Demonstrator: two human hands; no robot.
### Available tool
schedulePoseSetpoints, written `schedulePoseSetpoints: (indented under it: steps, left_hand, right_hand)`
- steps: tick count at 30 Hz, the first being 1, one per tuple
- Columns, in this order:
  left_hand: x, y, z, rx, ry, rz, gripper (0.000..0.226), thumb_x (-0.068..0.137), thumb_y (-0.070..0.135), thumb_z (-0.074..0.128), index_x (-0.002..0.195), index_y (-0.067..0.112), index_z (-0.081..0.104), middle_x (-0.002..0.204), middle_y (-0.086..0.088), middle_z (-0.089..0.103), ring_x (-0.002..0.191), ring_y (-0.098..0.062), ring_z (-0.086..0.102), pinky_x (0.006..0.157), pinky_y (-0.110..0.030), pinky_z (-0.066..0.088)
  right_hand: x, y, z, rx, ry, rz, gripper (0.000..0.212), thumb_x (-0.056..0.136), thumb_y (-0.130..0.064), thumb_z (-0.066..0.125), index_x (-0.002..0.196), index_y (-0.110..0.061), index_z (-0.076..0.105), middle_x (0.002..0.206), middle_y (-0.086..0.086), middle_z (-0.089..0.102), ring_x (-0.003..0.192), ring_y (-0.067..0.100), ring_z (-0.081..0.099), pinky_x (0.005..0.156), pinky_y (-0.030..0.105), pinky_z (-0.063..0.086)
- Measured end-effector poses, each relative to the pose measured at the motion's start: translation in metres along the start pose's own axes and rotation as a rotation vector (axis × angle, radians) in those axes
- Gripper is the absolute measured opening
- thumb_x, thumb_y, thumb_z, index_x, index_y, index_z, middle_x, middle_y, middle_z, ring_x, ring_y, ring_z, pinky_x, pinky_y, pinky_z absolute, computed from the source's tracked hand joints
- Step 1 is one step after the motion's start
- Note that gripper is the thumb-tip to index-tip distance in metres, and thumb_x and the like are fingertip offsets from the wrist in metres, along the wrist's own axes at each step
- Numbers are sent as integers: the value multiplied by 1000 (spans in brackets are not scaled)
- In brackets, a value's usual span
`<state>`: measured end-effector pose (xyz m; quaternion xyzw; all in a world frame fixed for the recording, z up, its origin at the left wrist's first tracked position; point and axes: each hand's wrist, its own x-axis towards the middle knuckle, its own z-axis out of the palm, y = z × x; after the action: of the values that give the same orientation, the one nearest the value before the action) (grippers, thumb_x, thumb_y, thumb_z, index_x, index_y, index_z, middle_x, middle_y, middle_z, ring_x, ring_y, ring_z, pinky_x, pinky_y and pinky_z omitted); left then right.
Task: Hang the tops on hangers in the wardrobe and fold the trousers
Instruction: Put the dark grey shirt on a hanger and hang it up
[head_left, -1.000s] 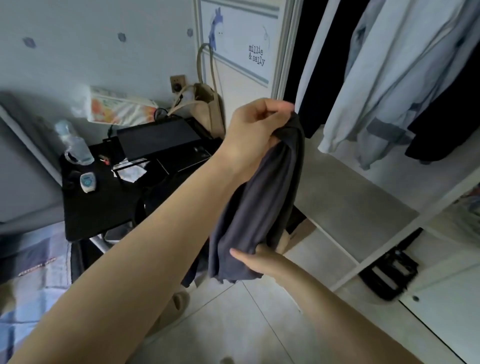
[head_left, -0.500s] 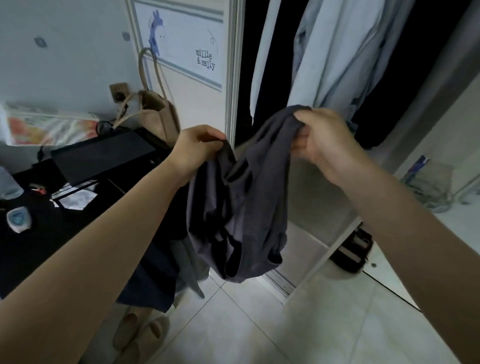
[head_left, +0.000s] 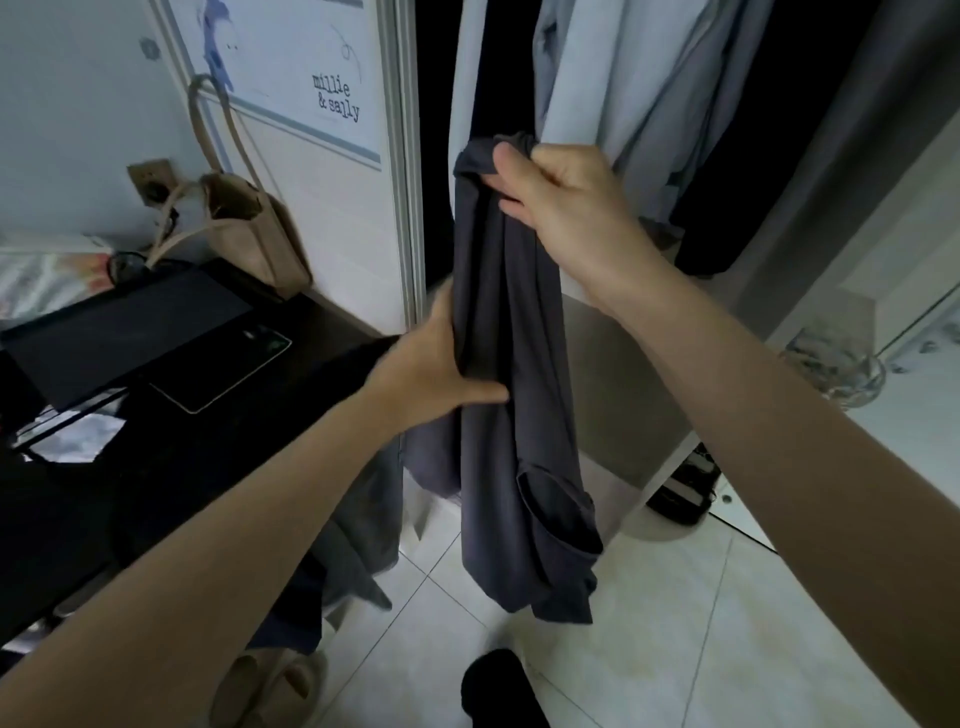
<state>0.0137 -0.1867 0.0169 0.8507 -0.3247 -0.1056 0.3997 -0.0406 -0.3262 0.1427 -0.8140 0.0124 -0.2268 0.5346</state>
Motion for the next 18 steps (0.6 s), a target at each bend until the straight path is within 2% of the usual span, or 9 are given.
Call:
schedulePoseSetpoints:
  steps: [2,4,5,7,8,11,14,16,18]
  left_hand:
    - [15,1,18,-209,-211,-112,119,57,49,89,151,35,18,120,27,49,105,6,52,97,-23,45]
    - [40,0,31,-300,-180,-175,89,68,43,86,143,27,42,116,22,60,105,2,59,94,-23,49]
    - [52,2,35,-330,-137,-200,72,76,40,81,139,25,49,115,17,63,104,-2,60,87,-19,50]
    - [76,3,36,-511,-138,-260,54,87,38,70,136,26,51,111,16,65,97,-2,62,73,-13,52]
    - [88,4,35,-626,-159,-301,48,88,40,67,132,29,53,108,16,67,95,-3,65,72,-16,54]
    - [116,8,23,-932,-76,-329,28,92,36,62,117,25,63,117,1,71,101,-14,69,81,-29,58]
    - [142,22,1,-1162,33,-350,30,100,35,49,111,13,66,108,-4,74,93,-16,72,73,-29,59]
    - [156,31,-16,-1197,48,-393,40,101,41,43,116,11,65,111,-5,73,95,-17,72,73,-31,57]
    - [170,43,-30,-1186,45,-385,44,102,42,39,121,11,63,117,-6,71,99,-17,71,76,-33,55]
  right_hand:
    - [21,4,-8,-14,-44,-68,53,96,-32,50,76,18,49,103,44,57,105,60,46,82,70,40]
    - [41,6,-12,-41,-100,-112,46,95,-33,50,62,0,44,85,30,63,103,61,47,81,70,40]
    - [51,9,-14,-48,-122,-118,43,95,-33,49,64,-4,46,86,30,63,104,60,47,81,70,41]
    - [72,18,-23,-56,-126,-100,39,98,-31,47,76,0,56,108,37,60,109,54,50,87,65,43]
    - [85,27,-32,-73,-112,-78,37,99,-29,46,84,1,59,114,33,61,112,45,55,94,59,44]
    - [103,65,-56,-217,-126,1,31,99,-24,50,121,-7,62,126,5,63,115,9,56,103,22,40]
    - [96,109,-62,-298,-88,25,27,93,-13,57,117,-9,66,113,-2,68,103,6,60,87,8,40]
    - [90,134,-59,-380,-65,30,19,89,-5,56,103,-10,69,96,1,68,88,9,59,73,12,40]
    - [90,149,-60,-469,-99,82,14,85,-3,54,91,-14,61,88,3,61,84,16,56,66,18,34]
